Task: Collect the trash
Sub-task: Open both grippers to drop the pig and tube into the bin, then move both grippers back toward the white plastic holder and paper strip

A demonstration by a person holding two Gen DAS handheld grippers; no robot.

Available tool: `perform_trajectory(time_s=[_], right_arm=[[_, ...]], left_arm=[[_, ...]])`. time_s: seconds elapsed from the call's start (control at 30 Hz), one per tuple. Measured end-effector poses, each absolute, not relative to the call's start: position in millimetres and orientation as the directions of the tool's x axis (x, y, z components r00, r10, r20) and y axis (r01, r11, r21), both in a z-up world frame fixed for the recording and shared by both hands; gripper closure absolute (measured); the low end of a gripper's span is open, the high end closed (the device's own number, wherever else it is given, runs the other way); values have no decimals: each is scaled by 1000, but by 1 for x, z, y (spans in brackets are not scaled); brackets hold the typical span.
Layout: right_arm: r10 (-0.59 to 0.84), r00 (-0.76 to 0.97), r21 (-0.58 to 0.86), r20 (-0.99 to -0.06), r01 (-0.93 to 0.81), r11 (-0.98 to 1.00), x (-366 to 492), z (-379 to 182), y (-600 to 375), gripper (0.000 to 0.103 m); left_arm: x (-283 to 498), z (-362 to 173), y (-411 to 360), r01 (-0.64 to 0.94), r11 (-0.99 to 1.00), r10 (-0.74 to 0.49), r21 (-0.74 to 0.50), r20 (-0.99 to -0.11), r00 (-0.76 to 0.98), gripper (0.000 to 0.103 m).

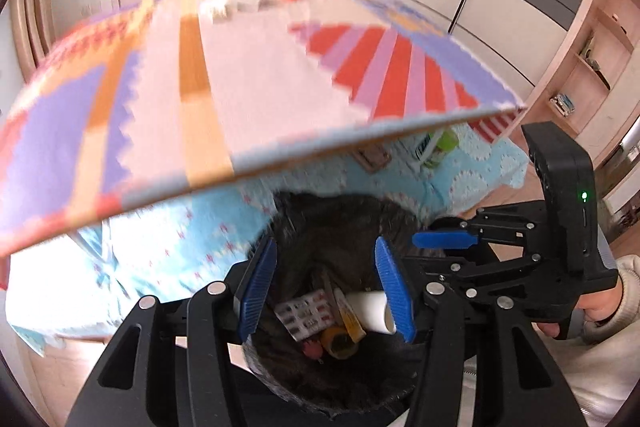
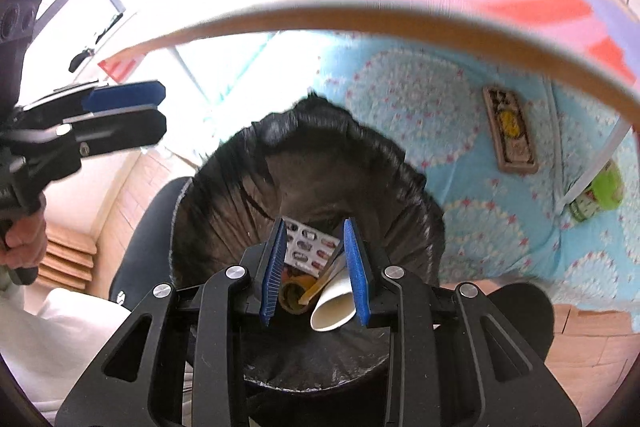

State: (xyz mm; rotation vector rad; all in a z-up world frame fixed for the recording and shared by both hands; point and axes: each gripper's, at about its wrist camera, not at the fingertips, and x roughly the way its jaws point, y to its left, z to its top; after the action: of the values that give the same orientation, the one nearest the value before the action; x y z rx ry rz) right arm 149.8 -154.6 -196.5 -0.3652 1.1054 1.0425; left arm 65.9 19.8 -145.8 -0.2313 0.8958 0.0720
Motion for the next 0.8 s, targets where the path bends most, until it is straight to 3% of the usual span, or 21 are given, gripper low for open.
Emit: perform_trajectory(time_s=[0.47, 0.53, 0.8], right_arm=[[612, 132, 207, -780, -868, 451, 174, -126, -141, 73], [616, 142, 196, -775, -873, 447, 181, -121, -137, 67], [616, 195, 139, -763, -881, 452, 210, -101, -124, 63]], left_arm=[[88, -86, 39, -155, 981, 34, -116, -686, 727, 53], [96, -84, 47, -161, 981, 44, -108, -683, 729, 53], [118, -84, 74, -197, 973, 64, -117, -686, 725, 53]])
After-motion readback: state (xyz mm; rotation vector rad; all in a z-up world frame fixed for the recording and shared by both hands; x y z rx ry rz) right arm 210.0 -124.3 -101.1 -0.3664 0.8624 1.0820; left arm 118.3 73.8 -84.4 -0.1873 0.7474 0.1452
